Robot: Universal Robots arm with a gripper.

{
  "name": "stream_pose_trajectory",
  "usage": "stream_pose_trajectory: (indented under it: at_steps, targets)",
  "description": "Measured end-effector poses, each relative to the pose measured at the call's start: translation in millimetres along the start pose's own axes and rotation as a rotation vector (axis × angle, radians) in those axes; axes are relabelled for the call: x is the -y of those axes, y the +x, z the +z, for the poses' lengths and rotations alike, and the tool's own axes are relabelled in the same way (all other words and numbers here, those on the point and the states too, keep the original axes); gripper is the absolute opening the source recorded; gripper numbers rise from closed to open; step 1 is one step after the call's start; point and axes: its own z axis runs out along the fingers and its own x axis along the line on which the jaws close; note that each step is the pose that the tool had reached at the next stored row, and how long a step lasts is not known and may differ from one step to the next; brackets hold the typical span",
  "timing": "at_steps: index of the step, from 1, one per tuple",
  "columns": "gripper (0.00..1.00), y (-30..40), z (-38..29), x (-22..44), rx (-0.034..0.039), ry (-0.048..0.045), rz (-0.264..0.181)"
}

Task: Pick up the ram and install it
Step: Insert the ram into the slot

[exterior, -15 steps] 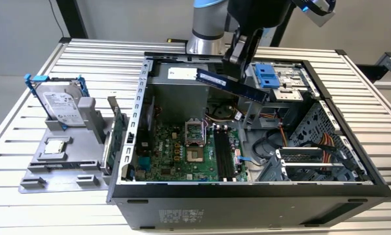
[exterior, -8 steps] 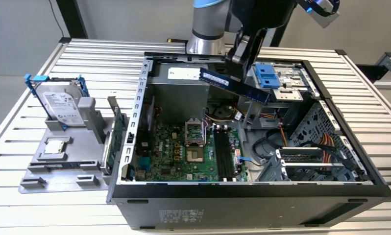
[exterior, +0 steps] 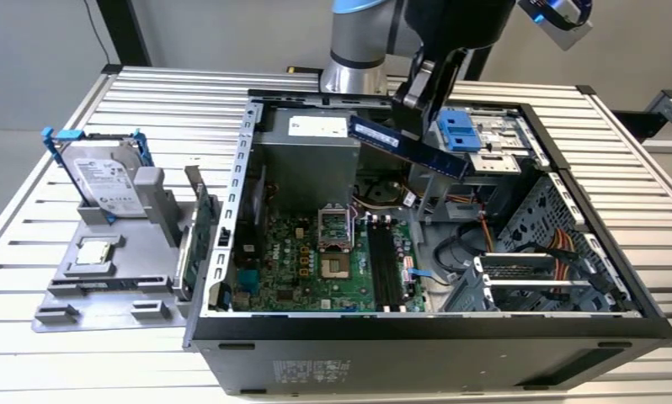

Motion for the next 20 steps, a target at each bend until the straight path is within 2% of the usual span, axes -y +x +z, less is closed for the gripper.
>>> stream_pose_trajectory:
  at_steps: [20]
  targets:
    - [0.0, -7.4, -0.3, 11.5, 0.0023, -0.0005, 0.083]
